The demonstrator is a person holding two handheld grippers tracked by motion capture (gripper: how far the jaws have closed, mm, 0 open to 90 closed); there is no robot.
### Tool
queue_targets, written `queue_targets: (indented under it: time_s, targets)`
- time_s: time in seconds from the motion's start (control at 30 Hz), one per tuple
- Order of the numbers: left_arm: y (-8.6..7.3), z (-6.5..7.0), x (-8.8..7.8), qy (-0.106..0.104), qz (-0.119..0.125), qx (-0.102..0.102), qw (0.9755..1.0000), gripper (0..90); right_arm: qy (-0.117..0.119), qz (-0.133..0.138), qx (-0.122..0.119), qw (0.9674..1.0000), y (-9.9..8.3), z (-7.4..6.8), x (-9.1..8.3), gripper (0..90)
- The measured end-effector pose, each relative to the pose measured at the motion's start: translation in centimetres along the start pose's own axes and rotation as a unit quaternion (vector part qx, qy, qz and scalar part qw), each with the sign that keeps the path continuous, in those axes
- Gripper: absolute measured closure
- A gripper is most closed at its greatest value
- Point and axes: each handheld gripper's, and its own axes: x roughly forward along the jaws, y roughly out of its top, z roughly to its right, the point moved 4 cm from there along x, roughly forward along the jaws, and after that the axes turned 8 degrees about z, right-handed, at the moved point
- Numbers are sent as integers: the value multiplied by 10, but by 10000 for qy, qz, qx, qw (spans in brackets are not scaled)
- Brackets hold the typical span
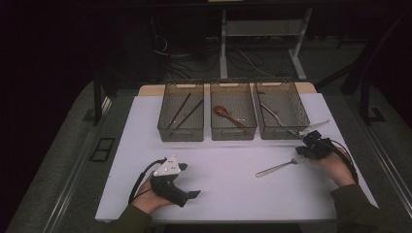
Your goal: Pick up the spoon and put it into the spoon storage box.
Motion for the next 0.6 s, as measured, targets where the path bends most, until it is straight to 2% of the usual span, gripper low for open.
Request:
queue_targets:
  time_s: [0.3, 0.6]
  targets:
    - [0, 0, 0, 0, -6, 13, 10000, 0, 119, -74, 48, 9999, -17, -2, -14, 900]
    - [1, 1, 0, -9, -18, 30, 10000, 0, 258, -196, 3, 9995, -37, -12, -32, 900]
